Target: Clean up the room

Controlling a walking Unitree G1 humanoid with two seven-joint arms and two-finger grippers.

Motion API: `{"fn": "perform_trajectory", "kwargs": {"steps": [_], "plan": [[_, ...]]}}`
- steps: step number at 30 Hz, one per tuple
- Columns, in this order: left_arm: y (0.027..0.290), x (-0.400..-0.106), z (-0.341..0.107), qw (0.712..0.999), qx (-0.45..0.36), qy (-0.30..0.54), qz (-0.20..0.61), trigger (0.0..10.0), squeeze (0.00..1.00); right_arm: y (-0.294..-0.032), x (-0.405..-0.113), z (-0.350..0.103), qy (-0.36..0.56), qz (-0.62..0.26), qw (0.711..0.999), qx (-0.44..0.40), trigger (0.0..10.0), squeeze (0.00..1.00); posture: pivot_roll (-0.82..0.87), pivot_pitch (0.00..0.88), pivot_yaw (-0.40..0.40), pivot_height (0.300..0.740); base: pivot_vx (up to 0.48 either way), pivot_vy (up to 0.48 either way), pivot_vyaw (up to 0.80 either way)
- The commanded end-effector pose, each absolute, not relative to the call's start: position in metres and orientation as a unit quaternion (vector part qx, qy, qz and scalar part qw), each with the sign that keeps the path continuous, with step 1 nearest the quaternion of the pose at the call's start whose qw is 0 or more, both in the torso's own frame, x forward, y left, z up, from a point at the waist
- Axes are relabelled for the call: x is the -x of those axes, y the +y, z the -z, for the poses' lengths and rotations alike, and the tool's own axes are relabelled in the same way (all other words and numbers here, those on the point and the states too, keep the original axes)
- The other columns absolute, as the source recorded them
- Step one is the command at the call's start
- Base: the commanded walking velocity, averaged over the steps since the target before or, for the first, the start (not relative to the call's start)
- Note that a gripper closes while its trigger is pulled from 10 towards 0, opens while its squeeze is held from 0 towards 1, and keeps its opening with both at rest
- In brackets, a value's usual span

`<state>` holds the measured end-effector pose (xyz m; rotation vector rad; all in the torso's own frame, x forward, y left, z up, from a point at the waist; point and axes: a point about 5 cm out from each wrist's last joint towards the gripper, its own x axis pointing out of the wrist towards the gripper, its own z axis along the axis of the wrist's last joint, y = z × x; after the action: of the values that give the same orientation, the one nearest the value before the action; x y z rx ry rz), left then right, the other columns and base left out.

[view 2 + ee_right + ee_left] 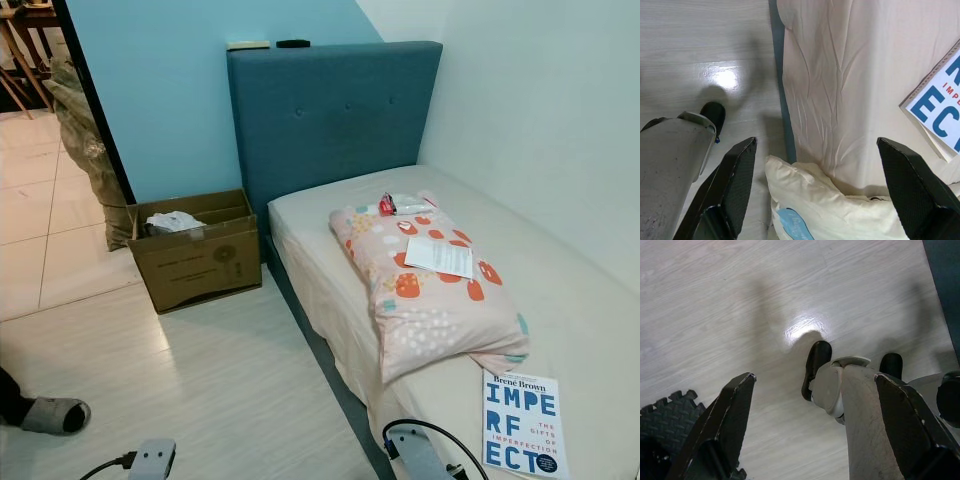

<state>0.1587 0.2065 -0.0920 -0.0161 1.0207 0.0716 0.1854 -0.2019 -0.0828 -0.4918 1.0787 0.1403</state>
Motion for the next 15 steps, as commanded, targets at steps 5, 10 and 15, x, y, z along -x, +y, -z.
{"fn": "perform_trajectory", "kwargs": {"steps": [5, 10, 15], "plan": [[0.2108, -0.1541, 0.0931, 0.868, 0.003, 0.495, -0.035, 10.0, 0.00, -0.2015, -0.1832, 0.0839, 0.509, -0.067, 0.827, 0.229, 10.0, 0.00, 0.06, 0.000, -0.080, 0.726, 0.000, 0.000, 0.00], [0.2102, -0.1532, 0.0935, 0.868, 0.005, 0.495, -0.036, 10.0, 0.00, -0.2023, -0.1820, 0.0844, 0.511, -0.068, 0.826, 0.230, 10.0, 0.00, 0.06, 0.000, -0.079, 0.726, 0.000, 0.000, 0.00], [0.2095, -0.1528, 0.0938, 0.867, 0.005, 0.496, -0.033, 10.0, 0.00, -0.2032, -0.1812, 0.0846, 0.511, -0.065, 0.826, 0.229, 10.0, 0.00, 0.05, 0.000, -0.072, 0.726, 0.000, 0.000, 0.00]]}}
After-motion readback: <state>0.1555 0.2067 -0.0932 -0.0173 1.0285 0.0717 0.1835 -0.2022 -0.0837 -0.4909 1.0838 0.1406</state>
